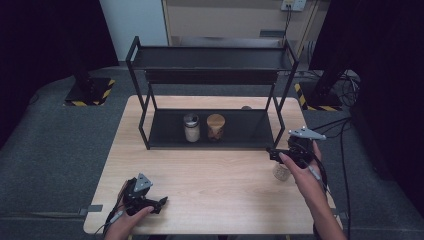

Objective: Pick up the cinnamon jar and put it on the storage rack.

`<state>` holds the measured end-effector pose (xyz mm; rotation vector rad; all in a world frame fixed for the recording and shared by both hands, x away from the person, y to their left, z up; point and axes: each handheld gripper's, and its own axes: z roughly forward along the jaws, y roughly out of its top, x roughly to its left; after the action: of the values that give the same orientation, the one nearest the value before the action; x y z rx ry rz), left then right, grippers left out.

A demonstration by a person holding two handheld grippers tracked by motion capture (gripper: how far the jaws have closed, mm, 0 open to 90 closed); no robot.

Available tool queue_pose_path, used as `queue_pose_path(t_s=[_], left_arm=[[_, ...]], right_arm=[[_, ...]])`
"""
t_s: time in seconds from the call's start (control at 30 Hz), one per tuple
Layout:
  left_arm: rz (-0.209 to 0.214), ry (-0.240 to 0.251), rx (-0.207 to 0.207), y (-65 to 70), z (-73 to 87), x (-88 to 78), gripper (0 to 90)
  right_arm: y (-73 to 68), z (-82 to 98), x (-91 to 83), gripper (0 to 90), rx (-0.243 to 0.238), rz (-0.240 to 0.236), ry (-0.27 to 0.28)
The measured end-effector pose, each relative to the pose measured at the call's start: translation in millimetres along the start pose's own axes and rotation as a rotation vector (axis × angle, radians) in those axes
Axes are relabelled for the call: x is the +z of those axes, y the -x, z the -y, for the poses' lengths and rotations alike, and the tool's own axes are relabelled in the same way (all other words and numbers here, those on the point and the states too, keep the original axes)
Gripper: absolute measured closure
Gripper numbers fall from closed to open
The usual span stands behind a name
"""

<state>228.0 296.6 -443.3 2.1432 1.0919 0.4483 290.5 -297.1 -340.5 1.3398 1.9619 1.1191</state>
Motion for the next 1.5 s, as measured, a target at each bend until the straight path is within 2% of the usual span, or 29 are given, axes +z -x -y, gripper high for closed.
queue_pose_path(t_s=[0.5, 0.67, 1.5], left_arm=[[-0.001, 0.001, -0.001, 0.2, 0.1, 0.0, 0.0], [-0.001, 0.0, -0.001, 0.2, 0.0, 0.0, 0.0], [-0.001, 0.001, -0.003, 0.4, 0.3, 0.1, 0.0]], right_arm=[[7.2, 12.1, -8.1, 2.9, 0.028, 0.014, -0.003], [6.5, 15.2, -8.2, 2.9, 0.018, 0.025, -0.016], [15.0, 43.1, -13.8, 2.8, 0.046, 0.062, -0.032]])
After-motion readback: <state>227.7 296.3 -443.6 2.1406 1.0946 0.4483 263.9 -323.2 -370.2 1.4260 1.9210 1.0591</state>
